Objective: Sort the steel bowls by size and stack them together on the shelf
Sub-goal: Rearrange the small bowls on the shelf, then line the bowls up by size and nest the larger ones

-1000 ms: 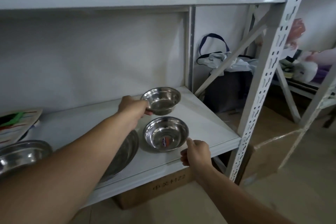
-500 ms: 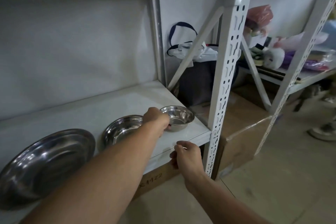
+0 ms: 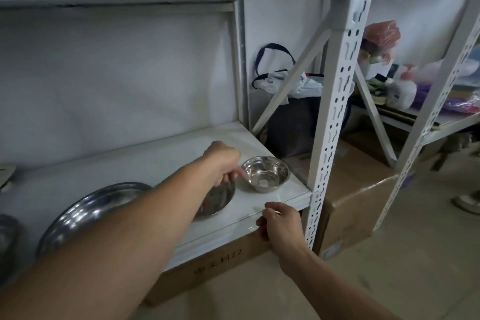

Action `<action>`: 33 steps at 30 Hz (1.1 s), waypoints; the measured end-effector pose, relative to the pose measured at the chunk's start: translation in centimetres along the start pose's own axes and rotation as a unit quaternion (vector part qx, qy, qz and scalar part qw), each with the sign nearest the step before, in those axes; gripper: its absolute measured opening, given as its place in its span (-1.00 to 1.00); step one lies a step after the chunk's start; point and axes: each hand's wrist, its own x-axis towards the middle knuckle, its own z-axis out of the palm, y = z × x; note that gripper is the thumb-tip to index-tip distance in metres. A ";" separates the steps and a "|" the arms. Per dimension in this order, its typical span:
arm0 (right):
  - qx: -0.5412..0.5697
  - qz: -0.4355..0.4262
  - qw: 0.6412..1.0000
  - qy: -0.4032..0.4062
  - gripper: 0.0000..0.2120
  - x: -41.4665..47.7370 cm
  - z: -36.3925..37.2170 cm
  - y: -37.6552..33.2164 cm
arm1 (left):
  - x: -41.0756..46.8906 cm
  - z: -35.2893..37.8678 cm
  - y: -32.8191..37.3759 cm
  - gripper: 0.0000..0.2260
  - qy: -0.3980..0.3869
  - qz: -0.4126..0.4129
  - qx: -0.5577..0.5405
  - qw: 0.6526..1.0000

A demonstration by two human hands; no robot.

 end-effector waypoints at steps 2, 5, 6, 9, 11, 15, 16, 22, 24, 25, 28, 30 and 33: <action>-0.004 -0.011 1.000 -0.009 -0.69 -1.2 0.6 -0.8 | -2.3 -3.9 -1.0 -0.88 0.008 0.030 -0.055 0.998; -0.017 -0.024 0.999 -0.028 -0.75 -3.2 2.0 -1.8 | -6.1 -10.2 -5.1 -0.92 0.052 0.050 -0.107 0.992; -0.026 -0.028 0.999 -0.033 -0.77 -4.0 2.6 -2.1 | -7.2 -12.2 -6.9 -0.92 0.071 0.043 -0.126 0.989; -0.050 -0.039 0.997 -0.048 -0.81 -5.8 4.4 -2.3 | -10.1 -16.9 -12.9 -0.90 0.131 -0.004 -0.149 0.980; -0.062 -0.040 0.996 -0.058 -0.83 -7.2 5.8 -2.2 | -11.9 -19.1 -17.1 -0.89 0.165 -0.044 -0.145 0.975; -0.080 -0.036 0.992 -0.086 -0.76 -8.9 9.4 -2.0 | -13.4 -21.3 -23.7 -0.85 0.141 -0.125 -0.096 0.977; -0.092 -0.035 0.991 -0.091 -0.77 -9.0 10.5 -2.0 | -13.4 -21.4 -24.7 -0.85 0.120 -0.140 -0.068 0.981; -0.201 -0.044 0.968 -0.144 -0.80 -8.2 16.7 -2.6 | -11.3 -20.9 -27.2 -0.72 0.173 -0.131 -0.008 0.976; -0.228 -0.040 0.963 -0.138 -0.80 -7.5 18.4 -2.7 | -10.4 -20.6 -27.3 -0.76 0.196 -0.135 -0.082 0.968; -0.242 -0.042 0.960 -0.132 -0.82 -7.1 19.1 -2.7 | -10.0 -20.4 -27.4 -0.80 0.206 -0.134 -0.109 0.963; -0.271 -0.055 0.953 -0.126 -0.83 -6.3 20.6 -2.2 | -9.2 -20.2 -27.6 -0.84 0.236 -0.120 -0.111 0.958; -0.294 -0.065 0.945 -0.124 -0.86 -6.2 21.0 -1.9 | -9.0 -20.0 -27.6 -0.79 0.246 -0.111 -0.098 0.958; -0.328 -0.088 0.933 -0.114 -0.88 -6.6 21.2 -2.3 | -9.5 -20.5 -26.4 -0.75 0.247 -0.083 -0.080 0.962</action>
